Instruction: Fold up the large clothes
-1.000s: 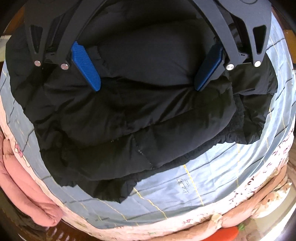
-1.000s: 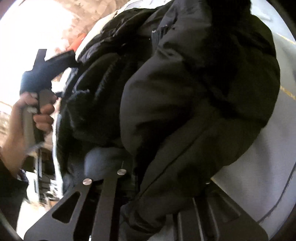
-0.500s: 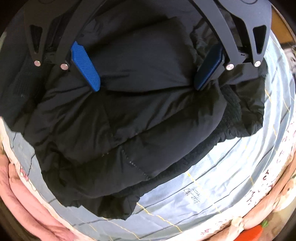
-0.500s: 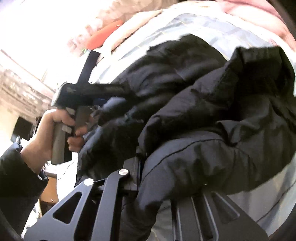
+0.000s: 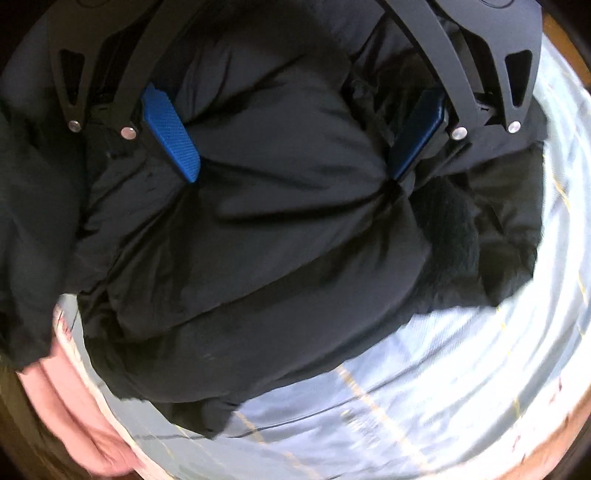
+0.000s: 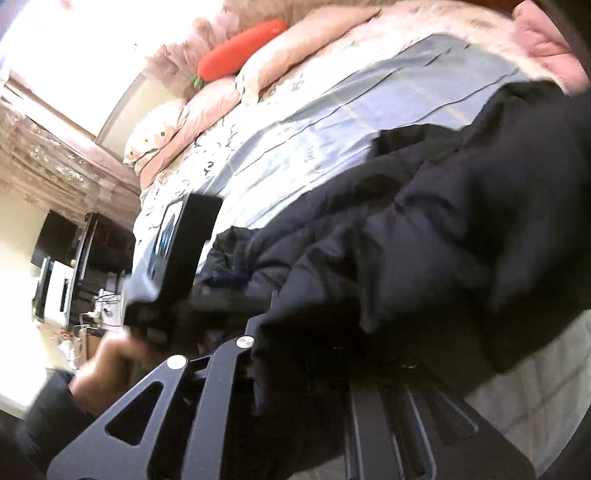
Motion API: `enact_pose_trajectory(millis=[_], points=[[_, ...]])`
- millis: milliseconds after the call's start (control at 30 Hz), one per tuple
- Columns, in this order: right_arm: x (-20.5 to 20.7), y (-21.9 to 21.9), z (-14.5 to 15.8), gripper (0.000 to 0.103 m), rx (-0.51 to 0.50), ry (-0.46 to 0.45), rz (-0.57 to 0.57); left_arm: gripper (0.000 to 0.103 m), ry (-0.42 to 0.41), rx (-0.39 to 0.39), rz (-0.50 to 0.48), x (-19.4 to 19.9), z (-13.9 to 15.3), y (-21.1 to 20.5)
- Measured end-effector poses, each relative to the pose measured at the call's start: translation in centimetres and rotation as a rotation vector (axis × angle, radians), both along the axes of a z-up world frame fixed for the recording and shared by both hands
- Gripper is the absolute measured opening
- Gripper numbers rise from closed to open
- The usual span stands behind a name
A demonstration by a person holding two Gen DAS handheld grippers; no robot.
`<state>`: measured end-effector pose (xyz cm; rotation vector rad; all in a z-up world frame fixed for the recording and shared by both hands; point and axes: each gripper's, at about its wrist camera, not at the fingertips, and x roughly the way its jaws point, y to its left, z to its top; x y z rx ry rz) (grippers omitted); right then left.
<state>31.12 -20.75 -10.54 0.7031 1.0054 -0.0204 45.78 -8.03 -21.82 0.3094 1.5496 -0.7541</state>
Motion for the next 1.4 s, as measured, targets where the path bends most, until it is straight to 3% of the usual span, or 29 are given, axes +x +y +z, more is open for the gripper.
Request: enact_pose_trajectory(millis=[67, 100, 233, 300, 433, 533, 667, 767, 900, 967, 1100, 1233, 1300, 1400], points=[[2.9, -0.4, -0.8, 0.009, 0.000, 0.022, 0.016, 0.101, 0.044, -0.064, 0.078, 1.4, 0.5, 2.5], [4.9, -0.8, -1.5, 0.009, 0.009, 0.043, 0.035, 0.101, 0.020, -0.082, 0.105, 2.0, 1.5, 3.9], [9.7, -1.4, -3.0, 0.010, -0.009, 0.094, 0.093, 0.101, -0.145, -0.061, 0.233, 4.1, 7.2, 9.5], [11.8, -1.2, -3.7, 0.010, -0.052, 0.112, 0.146, 0.101, -0.291, -0.030, 0.308, 4.4, 11.9, 11.7], [14.5, -0.7, -4.9, 0.010, -0.111, 0.163, 0.203, 0.101, -0.599, 0.079, 0.356, 3.4, 19.8, 11.6], [15.8, 0.0, -5.4, 0.010, -0.155, 0.218, 0.233, 0.101, -0.768, 0.098, 0.402, 1.4, 24.8, 10.6], [17.2, 0.3, -6.0, 0.010, -0.181, 0.301, 0.243, 0.101, -0.835, 0.068, 0.426, -2.8, 28.3, 8.2], [18.1, 0.4, -6.3, 0.010, -0.180, 0.342, 0.242, 0.101, -0.796, 0.048, 0.477, -6.1, 27.5, 6.8], [18.8, 0.9, -6.2, 0.010, -0.195, 0.370, 0.263, 0.101, -0.691, 0.025, 0.619, -9.7, 23.7, 6.8], [19.4, 1.5, -6.2, 0.010, -0.204, 0.377, 0.274, 0.101, -0.638, 0.057, 0.649, -10.5, 21.0, 6.9], [19.3, 1.5, -6.1, 0.011, -0.209, 0.376, 0.294, 0.101, -0.653, 0.188, 0.655, -6.9, 15.8, 7.3], [18.8, 0.9, -5.6, 0.023, -0.165, 0.351, 0.265, 0.101, -0.534, 0.238, 0.683, 0.8, 8.8, 9.0], [18.8, 0.5, -5.0, 0.028, -0.153, 0.342, 0.244, 0.101, -0.566, 0.247, 0.672, 2.6, 6.5, 9.0], [18.7, 0.0, -3.3, 0.034, -0.159, 0.310, 0.226, 0.101, -0.629, 0.253, 0.626, 3.8, 5.5, 7.6]])
